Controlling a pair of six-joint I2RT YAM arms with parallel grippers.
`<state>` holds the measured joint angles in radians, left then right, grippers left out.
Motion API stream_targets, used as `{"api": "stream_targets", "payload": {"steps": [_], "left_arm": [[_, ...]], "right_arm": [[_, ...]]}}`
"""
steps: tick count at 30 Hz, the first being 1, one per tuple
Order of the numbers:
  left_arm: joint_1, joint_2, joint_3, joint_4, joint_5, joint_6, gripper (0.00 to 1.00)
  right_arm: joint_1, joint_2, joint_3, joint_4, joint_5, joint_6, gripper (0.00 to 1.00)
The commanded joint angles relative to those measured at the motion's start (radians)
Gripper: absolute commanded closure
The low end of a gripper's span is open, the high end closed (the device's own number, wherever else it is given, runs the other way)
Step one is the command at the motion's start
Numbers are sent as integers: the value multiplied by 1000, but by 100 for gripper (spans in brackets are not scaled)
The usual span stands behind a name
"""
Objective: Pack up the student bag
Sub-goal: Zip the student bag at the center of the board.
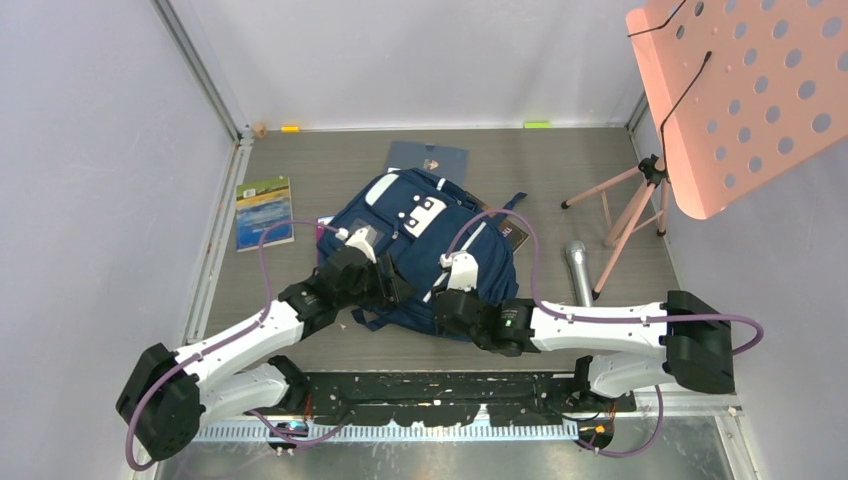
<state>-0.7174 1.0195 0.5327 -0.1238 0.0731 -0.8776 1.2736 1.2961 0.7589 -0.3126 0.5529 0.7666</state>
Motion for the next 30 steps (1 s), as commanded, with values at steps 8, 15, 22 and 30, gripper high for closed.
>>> {"api": "stream_targets", "payload": {"steps": [8, 15, 22, 30], "left_arm": [[6, 32, -15, 106, 1, -20, 54], [7, 52, -17, 118, -11, -20, 54], [7, 49, -18, 118, -49, -9, 72], [16, 48, -19, 87, -110, 21, 100]], "right_arm": [[3, 12, -8, 83, 57, 12, 59], [3, 42, -19, 97, 76, 28, 68], [2, 65, -18, 97, 81, 31, 78], [3, 10, -25, 49, 144, 14, 100]]}}
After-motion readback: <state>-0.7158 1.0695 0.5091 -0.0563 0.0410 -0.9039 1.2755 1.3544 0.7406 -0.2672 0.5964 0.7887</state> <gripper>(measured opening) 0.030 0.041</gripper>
